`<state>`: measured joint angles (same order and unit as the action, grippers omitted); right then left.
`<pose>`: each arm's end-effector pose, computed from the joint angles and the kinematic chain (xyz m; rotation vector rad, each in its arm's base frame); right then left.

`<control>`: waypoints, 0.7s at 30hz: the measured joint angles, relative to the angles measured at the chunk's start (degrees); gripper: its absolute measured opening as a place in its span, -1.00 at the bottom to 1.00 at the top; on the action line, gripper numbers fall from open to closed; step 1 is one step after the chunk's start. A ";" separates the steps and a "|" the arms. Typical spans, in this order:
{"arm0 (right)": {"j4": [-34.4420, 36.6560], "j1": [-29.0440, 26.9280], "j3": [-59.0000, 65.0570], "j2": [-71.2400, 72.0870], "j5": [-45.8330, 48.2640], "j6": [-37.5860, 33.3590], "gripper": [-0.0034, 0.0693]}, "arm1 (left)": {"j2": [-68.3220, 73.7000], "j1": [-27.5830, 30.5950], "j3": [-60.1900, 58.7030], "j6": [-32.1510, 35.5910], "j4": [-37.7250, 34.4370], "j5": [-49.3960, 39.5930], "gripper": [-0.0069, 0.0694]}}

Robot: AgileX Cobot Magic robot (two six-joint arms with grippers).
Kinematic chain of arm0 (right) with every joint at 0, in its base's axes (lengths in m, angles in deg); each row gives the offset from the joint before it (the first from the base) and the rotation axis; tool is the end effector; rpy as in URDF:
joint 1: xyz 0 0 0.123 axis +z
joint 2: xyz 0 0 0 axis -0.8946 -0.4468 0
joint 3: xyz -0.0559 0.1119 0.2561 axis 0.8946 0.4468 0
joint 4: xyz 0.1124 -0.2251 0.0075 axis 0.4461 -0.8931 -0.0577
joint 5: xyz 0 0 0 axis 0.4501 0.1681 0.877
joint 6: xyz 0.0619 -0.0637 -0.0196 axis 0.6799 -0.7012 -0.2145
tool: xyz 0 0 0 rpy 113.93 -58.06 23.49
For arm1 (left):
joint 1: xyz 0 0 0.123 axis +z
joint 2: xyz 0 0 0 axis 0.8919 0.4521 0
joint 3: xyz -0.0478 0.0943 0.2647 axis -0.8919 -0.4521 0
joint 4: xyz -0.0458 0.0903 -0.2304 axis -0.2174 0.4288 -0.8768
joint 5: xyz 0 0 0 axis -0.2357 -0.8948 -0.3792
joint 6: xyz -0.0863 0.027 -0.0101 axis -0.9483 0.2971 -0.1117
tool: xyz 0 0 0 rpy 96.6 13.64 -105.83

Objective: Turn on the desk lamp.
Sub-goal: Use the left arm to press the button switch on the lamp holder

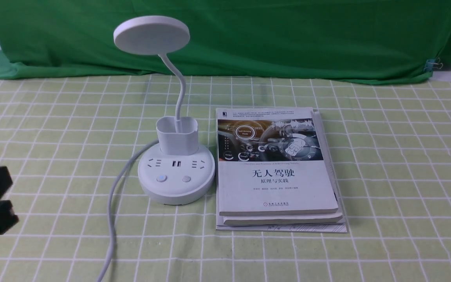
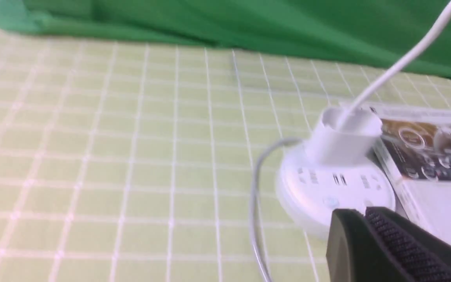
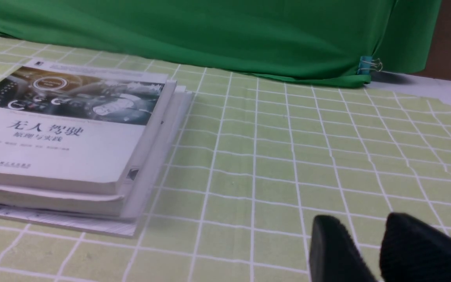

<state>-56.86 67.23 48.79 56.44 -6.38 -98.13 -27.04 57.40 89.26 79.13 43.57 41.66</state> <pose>0.0554 0.0053 0.1871 -0.1785 1.7161 -0.0287 0.1181 -0.0171 0.2836 -0.0386 2.0135 -0.2326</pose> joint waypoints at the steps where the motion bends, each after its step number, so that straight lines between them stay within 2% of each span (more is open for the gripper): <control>1: 0.00 0.00 0.00 0.00 0.00 0.00 -0.23 | 1.30 0.00 -0.67 0.00 -0.25 0.07 -0.77; 8: 0.00 0.00 0.00 0.00 0.00 0.00 -0.23 | 17.24 0.00 0.83 1.60 -3.77 -0.71 -0.77; 10: 0.00 0.00 0.00 0.00 0.00 0.00 -0.23 | 21.36 0.00 2.71 5.29 -6.99 -1.18 -0.77; 13: 0.00 0.00 0.00 0.00 0.00 0.00 -0.23 | 27.41 -0.32 5.29 14.29 -13.35 -2.34 -0.77; 15: 0.00 0.00 0.00 0.00 0.00 0.00 -0.23 | 31.93 -2.21 7.73 17.63 -15.58 -4.03 -0.77; 17: 0.00 0.00 0.00 0.00 0.00 0.00 -0.23 | 35.28 -3.85 9.29 18.32 -15.48 -5.01 -0.77; 18: 0.00 0.00 0.00 0.00 0.00 0.00 -0.23 | 40.23 -7.24 12.31 17.41 -13.38 -5.78 -0.77; 21: 0.00 0.00 0.00 0.00 0.00 0.00 -0.23 | 44.67 -10.59 15.91 14.62 -9.78 -6.11 -0.77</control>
<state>-56.86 67.23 48.79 56.44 -6.38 -98.13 17.62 46.81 105.17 93.75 33.79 35.55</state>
